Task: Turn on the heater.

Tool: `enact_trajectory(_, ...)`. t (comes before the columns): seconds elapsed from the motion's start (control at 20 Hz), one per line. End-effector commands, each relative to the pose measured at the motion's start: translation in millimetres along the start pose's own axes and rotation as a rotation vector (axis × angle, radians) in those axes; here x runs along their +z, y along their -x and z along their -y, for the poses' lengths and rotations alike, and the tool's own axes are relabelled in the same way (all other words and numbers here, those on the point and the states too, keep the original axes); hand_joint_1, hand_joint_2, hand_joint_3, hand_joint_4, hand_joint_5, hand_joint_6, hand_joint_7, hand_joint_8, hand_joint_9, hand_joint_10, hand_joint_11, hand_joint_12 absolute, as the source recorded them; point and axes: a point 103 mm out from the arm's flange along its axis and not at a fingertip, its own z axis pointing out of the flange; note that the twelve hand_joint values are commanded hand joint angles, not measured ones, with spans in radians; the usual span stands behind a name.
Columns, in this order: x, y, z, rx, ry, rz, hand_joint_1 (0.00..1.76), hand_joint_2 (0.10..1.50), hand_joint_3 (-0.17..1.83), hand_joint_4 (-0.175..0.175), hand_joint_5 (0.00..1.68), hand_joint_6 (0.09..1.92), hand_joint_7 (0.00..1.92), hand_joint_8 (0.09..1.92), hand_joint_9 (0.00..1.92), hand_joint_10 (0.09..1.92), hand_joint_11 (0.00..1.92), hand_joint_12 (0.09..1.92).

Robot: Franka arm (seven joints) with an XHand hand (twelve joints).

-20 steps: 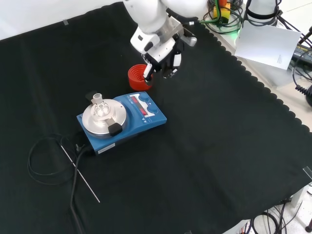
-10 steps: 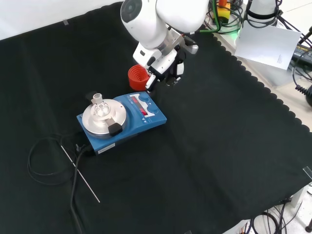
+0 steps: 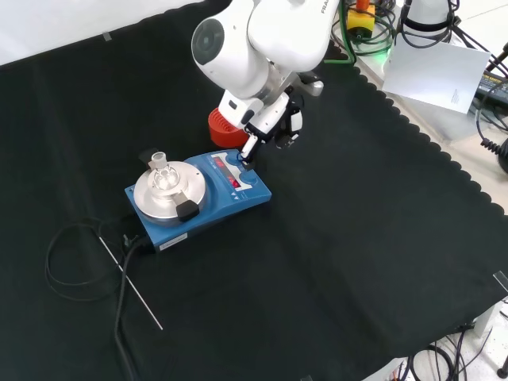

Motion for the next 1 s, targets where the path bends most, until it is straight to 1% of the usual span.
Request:
enact_trajectory(0.05,0,-1,-2,-0.007,-0.002,0.003,1.46,0.66,1.08,-0.057,0.21,0.71,1.62,1.47,1.73,1.46,1.27,1.37)
enact_trajectory(0.45,2,8,-3,0.006,-0.012,0.0,1.46,0.66,1.09,-0.055,0.22,0.67,1.62,1.47,1.73,1.46,1.27,1.37)
enact_trajectory(1.0,9,15,-6,-0.006,-0.023,-0.024,1.45,0.66,1.09,-0.054,0.24,0.65,1.62,1.48,1.73,1.46,1.26,1.37)
